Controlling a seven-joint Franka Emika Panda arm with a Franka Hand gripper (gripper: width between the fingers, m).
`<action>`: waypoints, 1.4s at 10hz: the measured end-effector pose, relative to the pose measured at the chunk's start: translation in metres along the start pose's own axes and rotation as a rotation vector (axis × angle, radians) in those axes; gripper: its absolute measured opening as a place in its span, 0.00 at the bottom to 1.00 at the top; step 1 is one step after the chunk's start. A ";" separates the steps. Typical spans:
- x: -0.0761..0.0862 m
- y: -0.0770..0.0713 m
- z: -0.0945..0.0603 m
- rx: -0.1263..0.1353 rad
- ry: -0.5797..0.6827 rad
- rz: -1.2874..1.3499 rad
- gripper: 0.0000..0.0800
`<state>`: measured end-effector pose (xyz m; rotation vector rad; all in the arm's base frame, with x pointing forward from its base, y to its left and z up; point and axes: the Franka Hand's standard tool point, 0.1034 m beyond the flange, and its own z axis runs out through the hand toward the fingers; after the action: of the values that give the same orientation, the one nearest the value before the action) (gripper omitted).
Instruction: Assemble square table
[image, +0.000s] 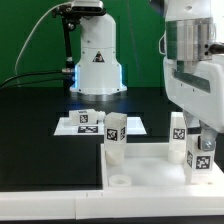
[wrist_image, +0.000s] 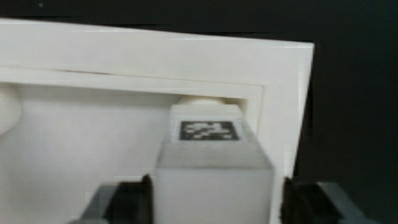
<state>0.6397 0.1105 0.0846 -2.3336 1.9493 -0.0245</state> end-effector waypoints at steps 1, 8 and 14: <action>0.000 0.000 0.000 0.003 0.000 -0.144 0.62; -0.006 -0.002 0.000 0.004 0.038 -0.957 0.81; -0.002 -0.003 0.004 0.032 0.076 -1.090 0.50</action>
Offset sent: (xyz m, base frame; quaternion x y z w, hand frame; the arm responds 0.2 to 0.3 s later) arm 0.0000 0.0000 0.0000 0.0000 0.0000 -0.1938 0.9810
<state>0.6423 0.1134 0.0807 -3.0429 0.4678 -0.2175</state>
